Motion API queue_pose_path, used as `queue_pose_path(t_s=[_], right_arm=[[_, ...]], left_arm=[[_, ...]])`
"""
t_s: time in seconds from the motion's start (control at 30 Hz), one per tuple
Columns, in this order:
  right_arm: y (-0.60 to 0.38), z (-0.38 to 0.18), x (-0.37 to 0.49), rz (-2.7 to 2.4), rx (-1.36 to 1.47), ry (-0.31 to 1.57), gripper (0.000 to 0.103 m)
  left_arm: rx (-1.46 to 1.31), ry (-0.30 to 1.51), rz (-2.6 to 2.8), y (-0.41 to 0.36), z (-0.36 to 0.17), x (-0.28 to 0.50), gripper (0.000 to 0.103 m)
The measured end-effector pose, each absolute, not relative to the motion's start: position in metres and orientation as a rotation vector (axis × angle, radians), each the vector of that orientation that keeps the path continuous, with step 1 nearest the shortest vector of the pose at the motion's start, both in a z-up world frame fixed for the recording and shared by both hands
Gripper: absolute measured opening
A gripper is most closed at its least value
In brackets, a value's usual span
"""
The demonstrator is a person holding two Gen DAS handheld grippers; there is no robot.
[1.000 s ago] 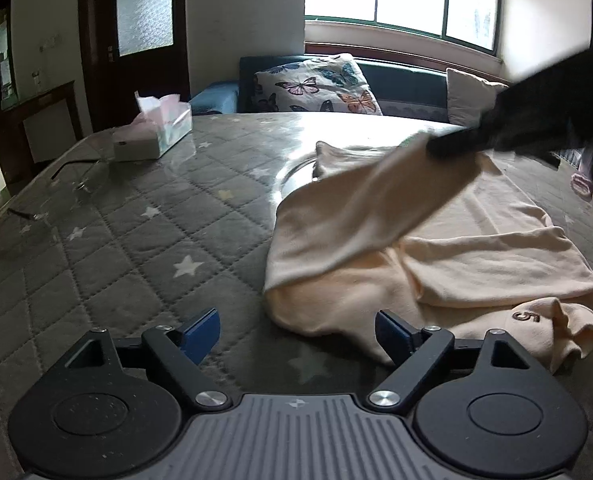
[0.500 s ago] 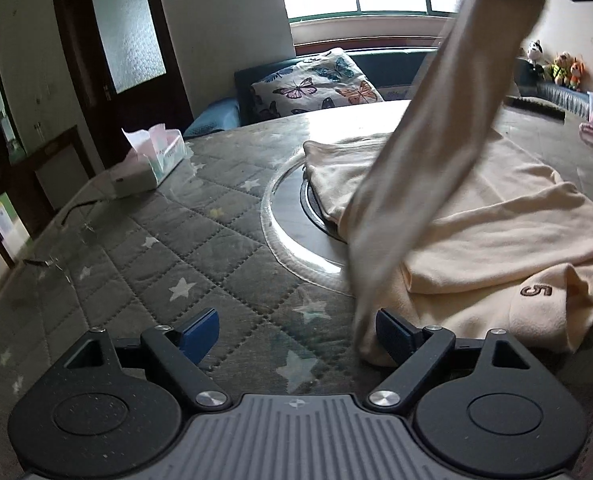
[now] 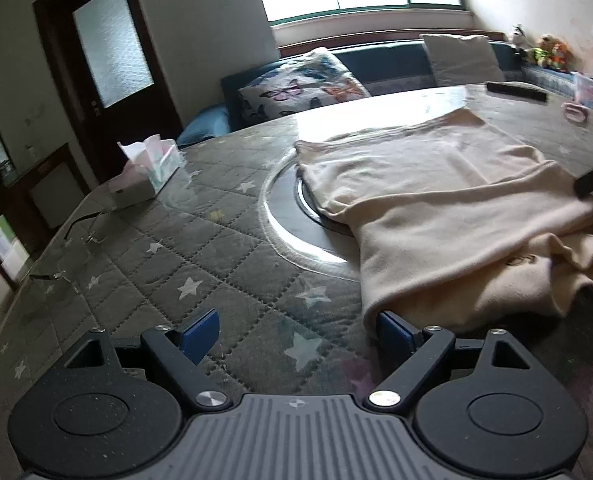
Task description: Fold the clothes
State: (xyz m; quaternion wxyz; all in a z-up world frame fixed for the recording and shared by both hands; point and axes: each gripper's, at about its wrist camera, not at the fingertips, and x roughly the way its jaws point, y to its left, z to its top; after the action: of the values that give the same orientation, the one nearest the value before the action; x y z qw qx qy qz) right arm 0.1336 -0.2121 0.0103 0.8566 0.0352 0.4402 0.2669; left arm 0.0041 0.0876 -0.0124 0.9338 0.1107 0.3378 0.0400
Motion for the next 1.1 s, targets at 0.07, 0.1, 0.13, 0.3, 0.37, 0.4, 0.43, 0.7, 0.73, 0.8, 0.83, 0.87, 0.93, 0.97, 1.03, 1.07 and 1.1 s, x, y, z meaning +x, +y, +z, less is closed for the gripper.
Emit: queue_pose_path(t_s=[0.07, 0.1, 0.13, 0.3, 0.37, 0.4, 0.43, 0.7, 0.73, 0.8, 0.83, 0.87, 0.93, 0.97, 1.03, 1.07, 1.1], right_arm=[[-0.217, 0.015, 0.127, 0.557, 0.070, 0.900, 0.009], [-0.218, 0.018, 0.126, 0.556, 0.063, 0.887, 0.010], [-0.219, 0.023, 0.123, 0.550, 0.043, 0.854, 0.010], [-0.212, 0.034, 0.123, 0.587, -0.001, 0.788, 0.010], [-0.207, 0.028, 0.129, 0.573, 0.000, 0.801, 0.010], [-0.206, 0.023, 0.132, 0.561, -0.005, 0.808, 0.010], [-0.205, 0.018, 0.136, 0.551, 0.000, 0.822, 0.011], [-0.201, 0.009, 0.140, 0.540, 0.012, 0.817, 0.002], [-0.201, 0.015, 0.138, 0.541, 0.014, 0.792, 0.002], [-0.202, 0.022, 0.136, 0.536, 0.021, 0.765, 0.002], [-0.203, 0.024, 0.136, 0.527, 0.022, 0.753, 0.002], [-0.203, 0.022, 0.138, 0.511, 0.017, 0.746, 0.002], [-0.206, 0.013, 0.147, 0.511, 0.041, 0.801, 0.003], [-0.208, 0.007, 0.150, 0.509, 0.053, 0.827, 0.006], [-0.209, 0.004, 0.150, 0.496, 0.041, 0.826, 0.008], [-0.210, 0.006, 0.147, 0.496, 0.027, 0.810, 0.009], [-0.210, 0.010, 0.143, 0.498, 0.012, 0.790, 0.009]], left_arm=[[0.235, 0.691, 0.069, 0.091, -0.008, 0.000, 0.088], [0.235, 0.690, 0.065, 0.093, -0.005, -0.001, 0.088], [0.233, 0.687, 0.064, 0.095, -0.001, -0.002, 0.088], [0.226, 0.623, 0.056, 0.100, 0.022, 0.003, 0.085], [0.201, 0.608, 0.031, 0.098, 0.027, 0.011, 0.081], [0.192, 0.604, 0.016, 0.095, 0.028, 0.016, 0.076], [0.184, 0.600, -0.006, 0.092, 0.029, 0.021, 0.071], [0.178, 0.622, -0.158, 0.055, 0.012, 0.069, 0.032], [0.191, 0.627, -0.162, 0.050, 0.008, 0.073, 0.028], [0.205, 0.641, -0.168, 0.046, 0.001, 0.082, 0.025], [0.215, 0.653, -0.160, 0.044, -0.004, 0.087, 0.025], [0.221, 0.664, -0.155, 0.044, -0.008, 0.091, 0.025], [0.234, 0.688, -0.143, 0.046, -0.016, 0.096, 0.025], [0.234, 0.694, -0.142, 0.047, -0.018, 0.096, 0.026], [0.233, 0.692, -0.138, 0.050, -0.017, 0.095, 0.028], [0.234, 0.686, -0.136, 0.051, -0.014, 0.093, 0.028], [0.233, 0.675, -0.140, 0.050, -0.011, 0.092, 0.028]])
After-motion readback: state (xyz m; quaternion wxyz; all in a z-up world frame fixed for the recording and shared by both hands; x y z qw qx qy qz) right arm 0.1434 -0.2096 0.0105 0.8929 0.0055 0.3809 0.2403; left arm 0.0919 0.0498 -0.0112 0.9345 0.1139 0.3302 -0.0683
